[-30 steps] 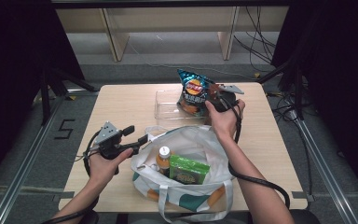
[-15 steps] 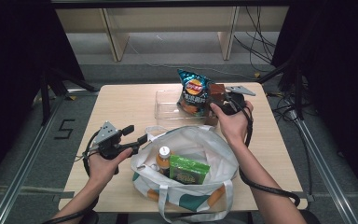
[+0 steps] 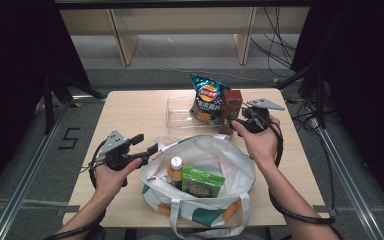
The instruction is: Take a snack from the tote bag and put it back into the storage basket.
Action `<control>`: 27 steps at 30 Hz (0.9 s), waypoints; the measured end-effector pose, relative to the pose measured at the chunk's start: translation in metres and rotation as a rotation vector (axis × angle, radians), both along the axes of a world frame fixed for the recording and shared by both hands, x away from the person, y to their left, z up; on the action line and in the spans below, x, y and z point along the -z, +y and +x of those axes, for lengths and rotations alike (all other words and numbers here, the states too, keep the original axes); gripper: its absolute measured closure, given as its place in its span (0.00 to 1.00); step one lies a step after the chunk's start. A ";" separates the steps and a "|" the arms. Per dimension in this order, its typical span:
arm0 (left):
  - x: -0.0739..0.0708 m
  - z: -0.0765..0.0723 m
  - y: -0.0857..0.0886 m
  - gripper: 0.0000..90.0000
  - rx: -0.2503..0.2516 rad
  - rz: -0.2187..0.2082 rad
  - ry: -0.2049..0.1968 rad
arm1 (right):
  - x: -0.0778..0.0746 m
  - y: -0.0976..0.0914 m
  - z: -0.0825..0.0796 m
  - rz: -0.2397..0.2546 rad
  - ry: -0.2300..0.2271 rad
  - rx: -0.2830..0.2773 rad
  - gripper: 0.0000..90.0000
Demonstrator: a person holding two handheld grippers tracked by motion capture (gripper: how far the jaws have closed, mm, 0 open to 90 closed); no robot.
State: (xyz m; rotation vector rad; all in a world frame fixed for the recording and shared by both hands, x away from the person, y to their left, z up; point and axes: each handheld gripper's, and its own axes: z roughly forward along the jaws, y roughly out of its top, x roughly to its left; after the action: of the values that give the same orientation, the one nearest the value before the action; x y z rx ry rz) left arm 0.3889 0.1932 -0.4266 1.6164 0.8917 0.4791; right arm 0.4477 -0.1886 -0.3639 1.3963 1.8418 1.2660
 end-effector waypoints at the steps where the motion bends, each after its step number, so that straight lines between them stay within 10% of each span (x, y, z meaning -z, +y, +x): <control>1: 0.000 0.000 0.000 0.33 -0.003 0.003 0.003 | 0.000 -0.001 -0.003 0.000 -0.002 -0.006 0.48; 27: -0.002 -0.004 -0.001 0.33 -0.010 0.008 -0.002 | 0.008 -0.016 -0.039 0.026 0.017 -0.219 0.68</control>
State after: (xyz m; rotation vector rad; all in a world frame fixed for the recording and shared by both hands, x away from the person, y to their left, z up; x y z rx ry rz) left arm 0.3845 0.1922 -0.4247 1.6192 0.8972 0.4917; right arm 0.4086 -0.2043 -0.3717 1.2482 2.0419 1.3919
